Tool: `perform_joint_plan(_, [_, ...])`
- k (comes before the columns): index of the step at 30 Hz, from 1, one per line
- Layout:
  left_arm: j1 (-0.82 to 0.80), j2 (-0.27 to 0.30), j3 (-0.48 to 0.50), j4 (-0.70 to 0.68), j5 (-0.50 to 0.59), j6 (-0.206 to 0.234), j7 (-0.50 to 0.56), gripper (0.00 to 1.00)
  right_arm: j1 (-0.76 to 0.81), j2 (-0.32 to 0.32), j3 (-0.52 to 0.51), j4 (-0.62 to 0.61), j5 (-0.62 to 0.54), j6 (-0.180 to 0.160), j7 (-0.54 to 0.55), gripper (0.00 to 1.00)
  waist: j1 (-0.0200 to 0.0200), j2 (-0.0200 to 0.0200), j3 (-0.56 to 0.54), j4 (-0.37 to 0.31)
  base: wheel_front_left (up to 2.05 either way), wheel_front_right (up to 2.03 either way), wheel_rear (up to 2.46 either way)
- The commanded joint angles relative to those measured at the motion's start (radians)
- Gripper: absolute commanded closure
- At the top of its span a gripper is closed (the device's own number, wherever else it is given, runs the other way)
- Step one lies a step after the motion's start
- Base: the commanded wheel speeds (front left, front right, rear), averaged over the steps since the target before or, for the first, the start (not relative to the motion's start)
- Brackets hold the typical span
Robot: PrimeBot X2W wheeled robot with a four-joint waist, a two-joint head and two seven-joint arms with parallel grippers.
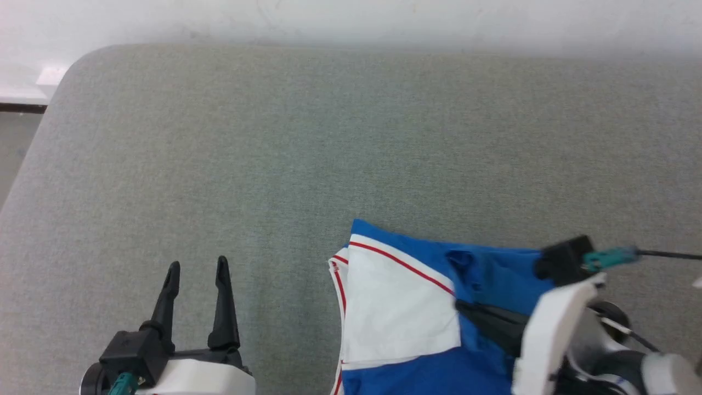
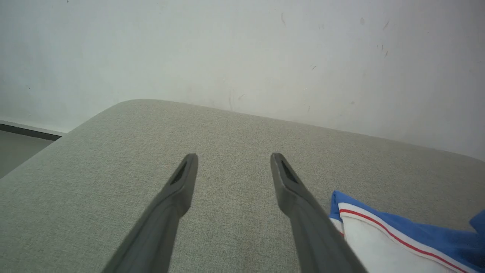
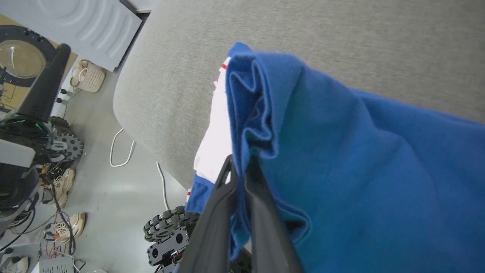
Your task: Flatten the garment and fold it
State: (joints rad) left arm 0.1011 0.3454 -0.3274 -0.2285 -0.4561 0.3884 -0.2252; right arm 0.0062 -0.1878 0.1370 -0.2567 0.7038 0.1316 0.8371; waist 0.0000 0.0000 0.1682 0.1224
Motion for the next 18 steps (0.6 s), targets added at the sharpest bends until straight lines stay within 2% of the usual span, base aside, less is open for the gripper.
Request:
perform_joint_plan(1, [-0.007,-0.009,-0.003,0.006,-0.006,-0.005,-0.006,0.0,-0.035,0.017,0.038,-0.013,0.006,-0.001,0.01,1.0,0.0,0.0,0.012,0.019,0.0,0.0,0.0])
perform_joint_plan(9, [-0.035,-0.035,-0.021,0.034,-0.01,-0.018,-0.014,0.0,-0.156,0.088,0.187,0.061,-0.051,-0.001,0.004,1.0,0.0,0.0,0.05,0.081,0.0,0.0,0.0])
perform_joint_plan(18, [-0.057,-0.065,-0.033,0.079,-0.018,-0.038,-0.024,0.0,-0.211,0.129,0.204,0.361,-0.234,-0.001,-0.037,1.0,0.0,0.0,0.052,0.127,0.0,0.0,0.0])
